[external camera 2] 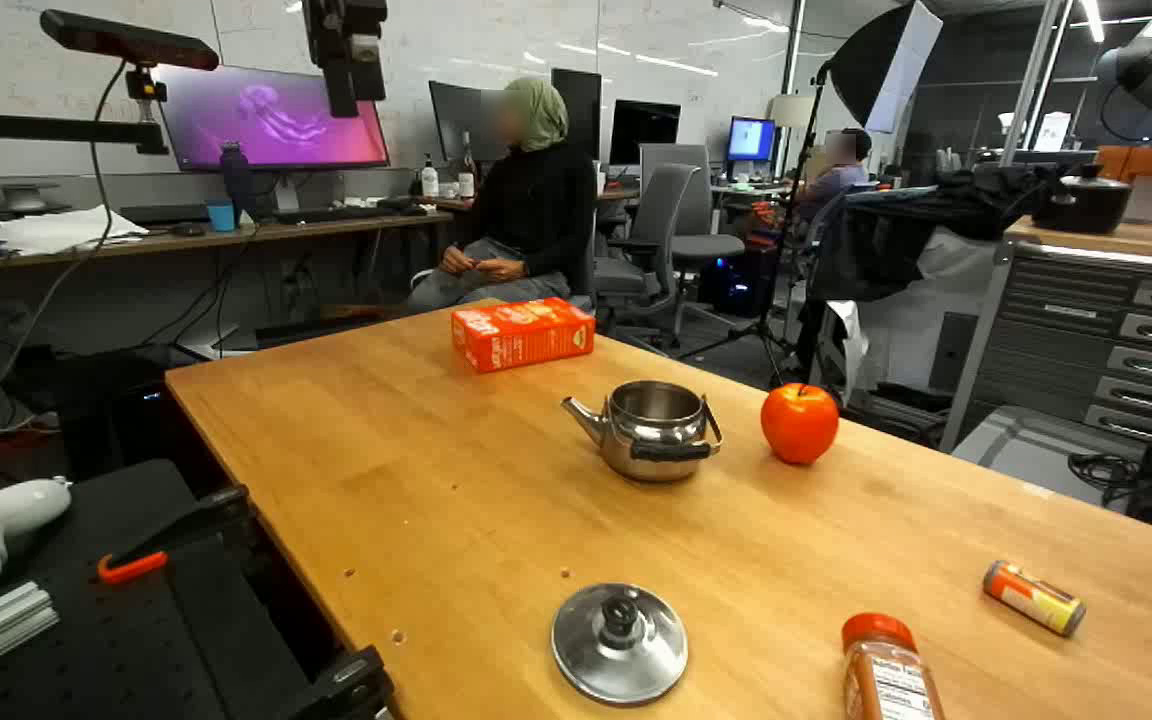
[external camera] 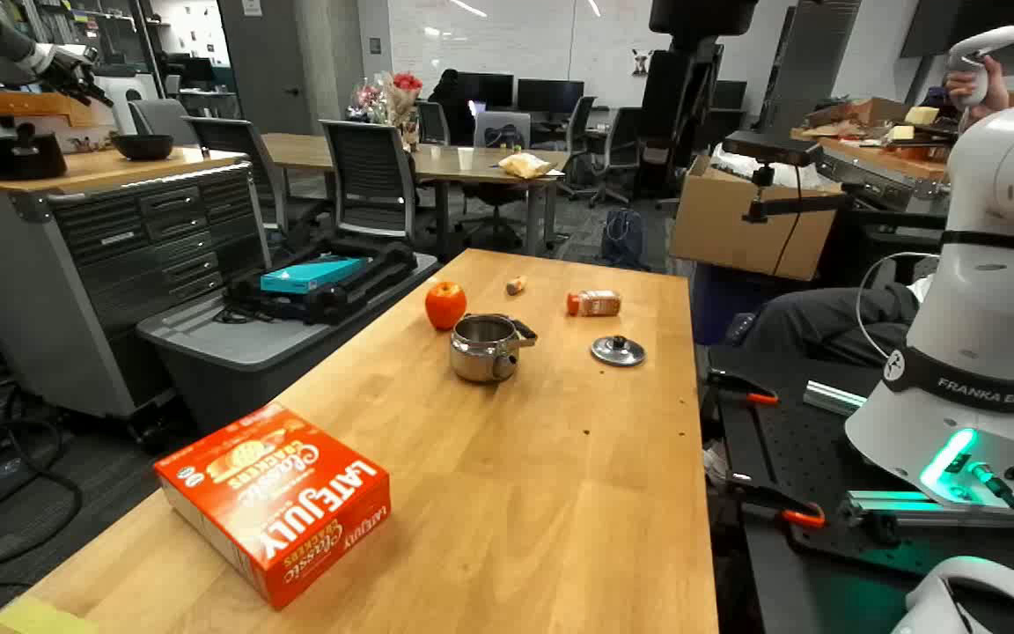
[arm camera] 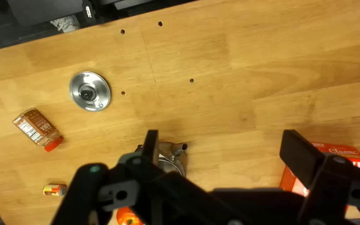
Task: Take the lid and put it on the pot
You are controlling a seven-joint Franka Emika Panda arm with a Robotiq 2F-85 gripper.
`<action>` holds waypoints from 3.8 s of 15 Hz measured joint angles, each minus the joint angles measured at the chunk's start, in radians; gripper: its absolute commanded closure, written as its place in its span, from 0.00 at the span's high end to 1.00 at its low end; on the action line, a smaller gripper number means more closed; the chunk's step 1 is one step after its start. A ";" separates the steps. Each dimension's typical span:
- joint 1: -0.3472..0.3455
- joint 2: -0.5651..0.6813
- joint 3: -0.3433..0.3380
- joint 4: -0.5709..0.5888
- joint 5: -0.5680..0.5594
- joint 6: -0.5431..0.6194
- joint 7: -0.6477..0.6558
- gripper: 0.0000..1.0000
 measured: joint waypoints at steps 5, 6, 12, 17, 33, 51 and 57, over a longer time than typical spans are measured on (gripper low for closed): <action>0.000 -0.002 0.000 0.011 0.000 0.001 0.000 1.00; 0.000 -0.002 0.000 0.011 0.000 0.001 0.000 1.00; 0.000 -0.001 -0.001 0.006 -0.002 0.003 0.000 1.00; -0.002 -0.001 -0.031 -0.005 -0.018 0.091 0.000 1.00; -0.070 0.103 -0.342 0.072 -0.018 0.038 -0.310 1.00; -0.190 0.354 -0.364 -0.059 -0.111 0.451 -0.267 1.00; -0.196 0.457 -0.397 -0.058 -0.111 0.497 -0.267 1.00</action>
